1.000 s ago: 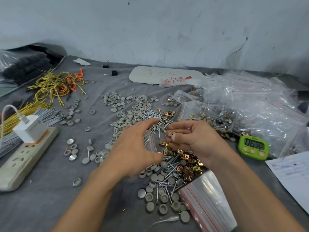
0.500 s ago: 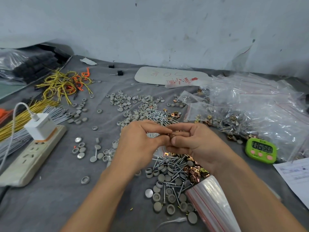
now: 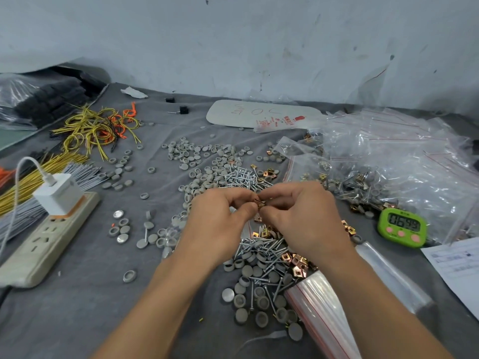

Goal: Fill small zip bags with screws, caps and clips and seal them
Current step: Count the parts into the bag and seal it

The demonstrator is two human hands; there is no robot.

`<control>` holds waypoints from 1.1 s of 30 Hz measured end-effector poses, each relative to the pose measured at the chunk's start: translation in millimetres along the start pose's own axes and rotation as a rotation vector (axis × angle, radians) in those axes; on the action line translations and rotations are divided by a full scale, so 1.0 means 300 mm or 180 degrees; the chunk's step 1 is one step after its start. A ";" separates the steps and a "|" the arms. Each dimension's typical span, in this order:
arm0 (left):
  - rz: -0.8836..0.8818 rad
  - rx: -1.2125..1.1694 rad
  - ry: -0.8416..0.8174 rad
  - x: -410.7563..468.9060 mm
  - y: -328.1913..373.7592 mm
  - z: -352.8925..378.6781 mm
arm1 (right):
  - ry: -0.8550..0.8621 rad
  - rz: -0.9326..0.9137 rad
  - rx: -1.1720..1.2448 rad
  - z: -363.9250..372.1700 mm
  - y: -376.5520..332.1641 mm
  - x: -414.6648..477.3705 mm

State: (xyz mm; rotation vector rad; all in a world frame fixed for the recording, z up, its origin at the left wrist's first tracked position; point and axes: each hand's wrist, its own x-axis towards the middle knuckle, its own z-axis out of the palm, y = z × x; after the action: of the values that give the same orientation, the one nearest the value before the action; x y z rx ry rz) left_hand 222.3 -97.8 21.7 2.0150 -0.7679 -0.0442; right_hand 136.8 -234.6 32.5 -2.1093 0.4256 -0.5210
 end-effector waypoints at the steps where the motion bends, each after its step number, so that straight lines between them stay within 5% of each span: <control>1: -0.0010 -0.0007 0.0060 0.000 -0.002 0.001 | 0.0121 -0.0121 0.0007 0.007 -0.008 -0.002; 12: 0.0296 0.0390 0.0155 -0.021 0.004 0.020 | 0.0400 -0.0424 -0.0268 0.048 -0.021 -0.012; 20: 0.0312 0.0965 -0.0286 -0.018 -0.011 0.022 | -0.0546 0.0402 0.0142 -0.015 0.009 0.016; 28: 0.0050 0.0593 -0.0198 0.000 0.014 0.039 | 0.0565 0.0390 0.0370 0.044 0.011 0.004; 33: 0.0051 0.0758 -0.0361 -0.012 -0.013 0.019 | -0.0263 0.0277 0.0285 0.009 0.012 0.022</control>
State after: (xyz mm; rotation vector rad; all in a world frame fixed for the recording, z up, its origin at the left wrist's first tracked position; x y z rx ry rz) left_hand 219.7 -98.9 14.4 2.2465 -0.8962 -0.0605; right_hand 143.4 -237.9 29.6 -2.0089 0.4369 -0.3940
